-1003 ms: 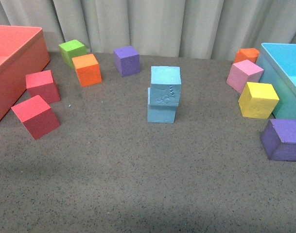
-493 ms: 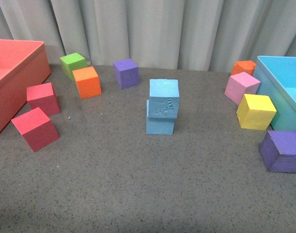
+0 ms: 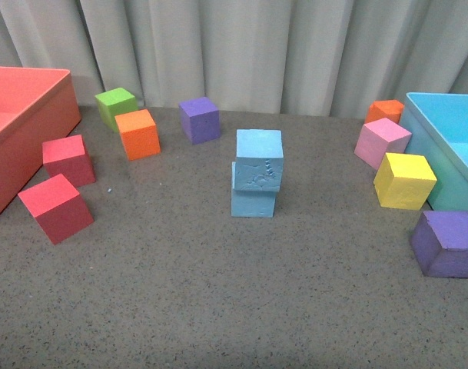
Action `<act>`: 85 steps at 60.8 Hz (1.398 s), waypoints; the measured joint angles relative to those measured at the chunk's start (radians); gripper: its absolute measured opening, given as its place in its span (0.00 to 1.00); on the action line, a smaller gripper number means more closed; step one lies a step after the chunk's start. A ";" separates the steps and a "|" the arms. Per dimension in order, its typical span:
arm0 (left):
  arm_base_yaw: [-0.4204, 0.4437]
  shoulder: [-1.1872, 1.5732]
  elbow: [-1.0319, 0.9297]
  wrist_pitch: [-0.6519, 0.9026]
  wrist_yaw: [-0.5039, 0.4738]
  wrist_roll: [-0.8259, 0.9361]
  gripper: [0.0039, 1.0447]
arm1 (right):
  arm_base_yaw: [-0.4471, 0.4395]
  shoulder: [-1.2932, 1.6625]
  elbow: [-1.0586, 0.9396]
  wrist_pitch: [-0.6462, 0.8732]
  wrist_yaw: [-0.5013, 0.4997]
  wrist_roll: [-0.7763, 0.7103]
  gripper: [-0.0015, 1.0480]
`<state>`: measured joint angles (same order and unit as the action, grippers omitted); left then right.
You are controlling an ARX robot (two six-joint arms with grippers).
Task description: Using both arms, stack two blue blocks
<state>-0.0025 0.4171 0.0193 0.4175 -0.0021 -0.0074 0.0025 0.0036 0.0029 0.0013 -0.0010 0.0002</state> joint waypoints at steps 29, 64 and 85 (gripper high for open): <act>0.000 -0.186 0.000 -0.182 0.000 0.000 0.03 | 0.000 0.000 0.000 0.000 0.000 0.000 0.91; 0.000 -0.412 0.000 -0.415 0.000 0.000 0.23 | 0.000 0.000 0.000 0.000 0.000 0.000 0.91; 0.000 -0.413 0.000 -0.415 0.000 0.003 0.95 | 0.000 0.000 0.000 0.000 0.000 0.000 0.91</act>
<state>-0.0025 0.0044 0.0193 0.0021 -0.0017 -0.0048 0.0025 0.0036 0.0029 0.0013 -0.0010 0.0002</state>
